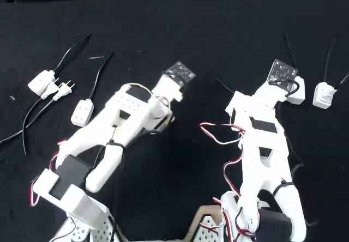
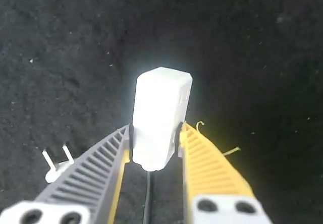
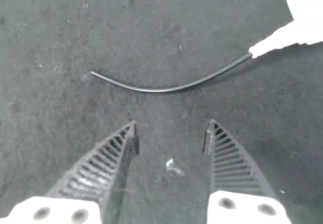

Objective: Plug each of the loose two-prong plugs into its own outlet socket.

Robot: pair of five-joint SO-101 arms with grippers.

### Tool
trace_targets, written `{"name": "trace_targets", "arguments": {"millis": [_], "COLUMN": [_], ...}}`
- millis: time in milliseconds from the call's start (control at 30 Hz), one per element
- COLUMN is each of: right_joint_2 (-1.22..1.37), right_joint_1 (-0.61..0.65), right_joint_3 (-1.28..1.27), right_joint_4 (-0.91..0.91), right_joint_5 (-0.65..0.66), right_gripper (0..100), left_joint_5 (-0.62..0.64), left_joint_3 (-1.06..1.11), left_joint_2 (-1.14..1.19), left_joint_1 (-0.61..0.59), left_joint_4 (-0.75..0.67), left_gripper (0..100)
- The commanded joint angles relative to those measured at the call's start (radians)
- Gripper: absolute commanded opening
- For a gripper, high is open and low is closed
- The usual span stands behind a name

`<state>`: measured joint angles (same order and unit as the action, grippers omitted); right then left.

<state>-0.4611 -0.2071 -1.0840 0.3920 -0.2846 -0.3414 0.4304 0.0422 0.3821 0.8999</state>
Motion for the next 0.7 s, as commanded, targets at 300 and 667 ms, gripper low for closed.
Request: {"name": "trace_targets", "arguments": {"millis": [300, 667], "right_joint_2": [0.001, 0.001], "right_joint_1": [0.020, 0.020], "right_joint_3": [0.054, 0.054], "right_joint_4": [0.002, 0.000], "right_joint_5": [-0.008, -0.008], "right_gripper": [20.1, 20.1], "left_joint_5": [-0.015, -0.011], "left_joint_3": [-0.147, -0.127], "left_joint_2": [-0.008, -0.018], "left_joint_1": [-0.153, 0.018], "left_joint_4": [0.005, 0.158], "left_gripper": [14, 7]}}
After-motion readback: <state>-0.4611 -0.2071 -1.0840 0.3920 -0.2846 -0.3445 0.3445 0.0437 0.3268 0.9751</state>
